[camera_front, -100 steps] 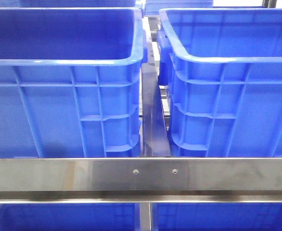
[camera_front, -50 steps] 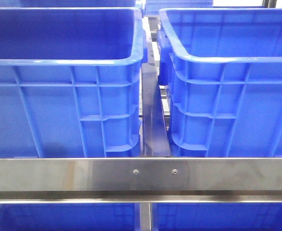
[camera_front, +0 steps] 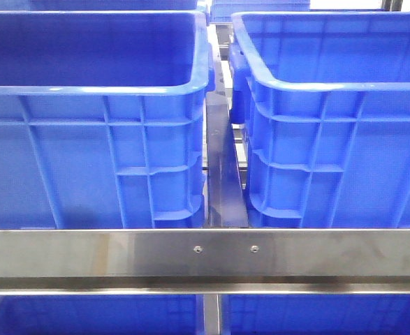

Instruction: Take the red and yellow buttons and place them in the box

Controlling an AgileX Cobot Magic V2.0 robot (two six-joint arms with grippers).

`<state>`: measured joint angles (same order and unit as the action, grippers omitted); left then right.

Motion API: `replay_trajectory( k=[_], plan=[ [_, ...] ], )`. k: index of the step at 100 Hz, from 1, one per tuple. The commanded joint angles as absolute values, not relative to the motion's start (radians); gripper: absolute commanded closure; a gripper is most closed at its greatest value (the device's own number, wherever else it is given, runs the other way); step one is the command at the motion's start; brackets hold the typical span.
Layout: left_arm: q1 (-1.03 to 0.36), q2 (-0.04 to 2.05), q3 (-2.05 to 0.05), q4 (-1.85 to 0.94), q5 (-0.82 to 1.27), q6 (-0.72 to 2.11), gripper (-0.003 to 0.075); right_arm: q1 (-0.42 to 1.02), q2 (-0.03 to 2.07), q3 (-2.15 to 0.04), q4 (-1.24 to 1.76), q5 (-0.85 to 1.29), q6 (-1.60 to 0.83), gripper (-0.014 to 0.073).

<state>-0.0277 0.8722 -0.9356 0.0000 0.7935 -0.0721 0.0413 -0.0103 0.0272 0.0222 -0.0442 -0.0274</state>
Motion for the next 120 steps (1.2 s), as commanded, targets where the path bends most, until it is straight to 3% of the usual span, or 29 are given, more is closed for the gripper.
replay_trajectory(
  k=[1, 15, 61, 120],
  plan=[
    [-0.026, 0.909, -0.984, -0.091, 0.724, -0.017, 0.019, 0.035, -0.035, 0.008, 0.018, -0.124, -0.031, 0.0662],
    [-0.048, 1.021, -1.033, -0.201, 0.722, 0.042, 0.019, 0.035, -0.035, 0.008, 0.018, -0.124, -0.031, 0.0662],
    [-0.286, 1.501, -1.358, -0.146, 0.69, 0.038, 0.019, 0.035, -0.035, 0.008, 0.018, -0.124, -0.031, 0.0662],
    [-0.334, 1.793, -1.473, -0.119, 0.671, 0.036, 0.019, 0.035, -0.035, 0.008, 0.018, -0.124, -0.031, 0.0662]
  ],
)
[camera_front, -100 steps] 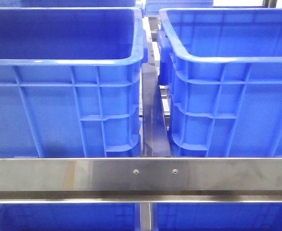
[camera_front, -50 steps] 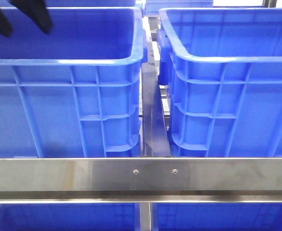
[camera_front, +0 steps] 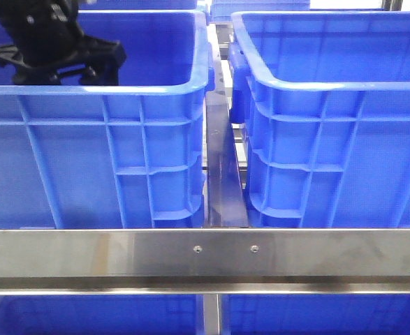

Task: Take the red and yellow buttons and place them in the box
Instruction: 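Lower the left gripper into the button bin and grasp a red button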

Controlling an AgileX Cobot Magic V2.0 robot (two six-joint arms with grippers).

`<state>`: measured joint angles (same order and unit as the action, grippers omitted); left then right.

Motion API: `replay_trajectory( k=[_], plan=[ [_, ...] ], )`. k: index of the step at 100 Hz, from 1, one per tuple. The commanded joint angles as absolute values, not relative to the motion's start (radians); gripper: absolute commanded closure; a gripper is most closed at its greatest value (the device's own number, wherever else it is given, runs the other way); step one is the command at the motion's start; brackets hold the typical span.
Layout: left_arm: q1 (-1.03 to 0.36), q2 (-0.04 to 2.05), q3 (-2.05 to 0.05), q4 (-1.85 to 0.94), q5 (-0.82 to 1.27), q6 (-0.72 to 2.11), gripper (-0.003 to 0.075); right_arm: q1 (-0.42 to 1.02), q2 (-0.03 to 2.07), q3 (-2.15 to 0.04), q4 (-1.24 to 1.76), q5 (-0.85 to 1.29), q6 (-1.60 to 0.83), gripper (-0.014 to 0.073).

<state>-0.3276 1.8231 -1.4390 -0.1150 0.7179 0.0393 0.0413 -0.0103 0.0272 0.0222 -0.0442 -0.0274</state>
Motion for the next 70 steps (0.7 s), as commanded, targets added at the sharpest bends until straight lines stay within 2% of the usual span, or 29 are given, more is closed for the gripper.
replay_trajectory(
  k=[1, 26, 36, 45, 70],
  plan=[
    [-0.334, 1.796, -1.473, -0.119, 0.671, 0.036, 0.019, 0.035, -0.035, 0.008, 0.018, -0.124, -0.031, 0.0662],
    [-0.334, 1.82, -1.473, -0.119, 0.675, 0.031, 0.0197, 0.035, -0.035, 0.008, 0.018, -0.124, -0.031, 0.0662],
    [-0.334, 1.82, -1.473, -0.119, 0.679, 0.031, 0.0238, 0.035, -0.035, 0.008, 0.018, -0.124, -0.031, 0.0662],
    [-0.334, 1.82, -1.473, -0.119, 0.683, 0.031, 0.0318, 0.035, -0.035, 0.008, 0.018, -0.124, -0.031, 0.0662],
    [-0.334, 1.829, -1.473, -0.119, 0.686, 0.031, 0.0599, 0.035, -0.035, 0.008, 0.018, -0.124, -0.031, 0.0662]
  ],
)
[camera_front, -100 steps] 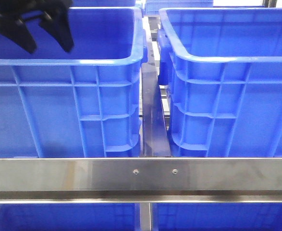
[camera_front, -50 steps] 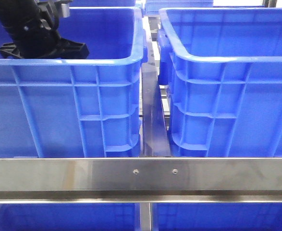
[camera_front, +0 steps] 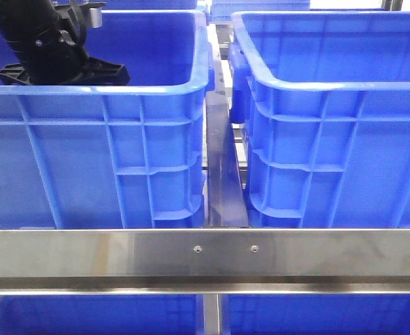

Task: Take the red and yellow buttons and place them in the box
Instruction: 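Lower the left gripper into the button bin and grasp a red button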

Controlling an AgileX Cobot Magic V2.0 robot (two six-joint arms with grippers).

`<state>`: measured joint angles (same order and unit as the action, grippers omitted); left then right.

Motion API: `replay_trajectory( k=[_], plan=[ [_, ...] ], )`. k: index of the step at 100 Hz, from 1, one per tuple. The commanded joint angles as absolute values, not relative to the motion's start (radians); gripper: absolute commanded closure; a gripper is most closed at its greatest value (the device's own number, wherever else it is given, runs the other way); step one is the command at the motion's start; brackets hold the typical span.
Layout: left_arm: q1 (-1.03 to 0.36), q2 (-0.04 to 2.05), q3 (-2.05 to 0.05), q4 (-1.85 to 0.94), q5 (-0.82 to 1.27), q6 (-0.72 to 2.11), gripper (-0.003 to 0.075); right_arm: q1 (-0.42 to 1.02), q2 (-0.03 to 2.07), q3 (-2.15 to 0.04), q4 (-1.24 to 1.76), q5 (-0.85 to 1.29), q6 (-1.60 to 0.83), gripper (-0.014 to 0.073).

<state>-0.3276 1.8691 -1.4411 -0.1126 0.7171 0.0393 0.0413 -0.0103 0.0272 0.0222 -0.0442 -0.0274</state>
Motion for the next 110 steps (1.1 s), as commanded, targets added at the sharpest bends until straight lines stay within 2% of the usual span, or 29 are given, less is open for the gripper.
replay_trajectory(
  k=[1, 9, 18, 47, 69, 110],
  plan=[
    [-0.334, 1.829, -1.473, -0.119, 0.686, 0.031, 0.0604, 0.035, -0.035, 0.008, 0.018, -0.124, -0.031, 0.0662],
    [-0.334, 1.829, -1.473, -0.119, 0.686, 0.031, 0.0657, 0.035, -0.035, 0.008, 0.018, -0.124, -0.031, 0.0662],
    [-0.334, 1.82, -1.475, -0.119, 0.686, 0.031, 0.068, 0.035, -0.035, 0.008, 0.018, -0.124, -0.031, 0.0662],
    [-0.334, 1.692, -1.475, -0.119, 0.687, 0.039, 0.068, 0.035, -0.035, 0.008, 0.018, -0.126, -0.031, 0.0662],
    [-0.359, 1.547, -1.475, -0.119, 0.767, 0.04, 0.068, 0.035, -0.035, 0.008, 0.018, -0.126, -0.031, 0.0662],
    [-0.633, 1.396, -1.475, -0.115, 0.781, 0.061, 0.068, 0.035, -0.035, 0.008, 0.018, -0.159, -0.031, 0.0662]
  ],
)
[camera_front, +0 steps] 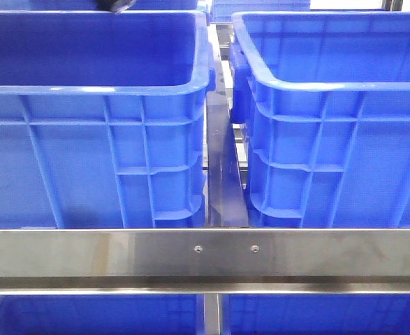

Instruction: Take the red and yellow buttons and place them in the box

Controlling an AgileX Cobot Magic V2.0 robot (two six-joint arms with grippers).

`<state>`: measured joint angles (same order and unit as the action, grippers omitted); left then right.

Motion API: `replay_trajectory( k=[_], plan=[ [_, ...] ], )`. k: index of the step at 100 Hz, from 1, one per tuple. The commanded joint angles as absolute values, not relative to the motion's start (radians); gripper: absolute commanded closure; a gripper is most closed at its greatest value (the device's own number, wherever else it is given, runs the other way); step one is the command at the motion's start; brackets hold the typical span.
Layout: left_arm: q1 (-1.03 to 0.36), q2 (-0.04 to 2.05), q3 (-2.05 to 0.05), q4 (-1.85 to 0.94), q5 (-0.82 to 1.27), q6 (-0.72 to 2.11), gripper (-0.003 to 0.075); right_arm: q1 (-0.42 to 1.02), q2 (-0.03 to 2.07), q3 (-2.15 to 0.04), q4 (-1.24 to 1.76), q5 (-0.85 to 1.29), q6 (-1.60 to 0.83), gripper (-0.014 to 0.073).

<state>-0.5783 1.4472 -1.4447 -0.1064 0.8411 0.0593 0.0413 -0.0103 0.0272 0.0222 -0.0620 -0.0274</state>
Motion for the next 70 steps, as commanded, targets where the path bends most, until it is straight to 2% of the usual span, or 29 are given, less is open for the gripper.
replay_trajectory(
  k=[1, 17, 37, 51, 70],
  plan=[
    [-0.638, 1.396, -1.475, -0.115, 0.781, 0.061, 0.068, 0.035, -0.035, 0.008, 0.018, -0.16, -0.031, 0.0662],
    [-0.737, 1.395, -1.475, -0.113, 0.763, 0.064, 0.068, 0.035, -0.035, -0.004, 0.033, -0.159, -0.031, 0.0662],
    [-0.774, 1.395, -1.475, -0.111, 0.749, 0.064, 0.068, 0.035, -0.025, -0.146, 0.107, -0.061, -0.031, 0.0662],
    [-0.774, 1.395, -1.475, -0.111, 0.749, 0.064, 0.068, 0.035, 0.045, -0.326, 0.109, 0.075, -0.031, 0.0662],
    [-0.774, 1.395, -1.475, -0.111, 0.749, 0.064, 0.068, 0.035, 0.243, -0.609, 0.128, 0.392, -0.031, 0.0662]
  ],
)
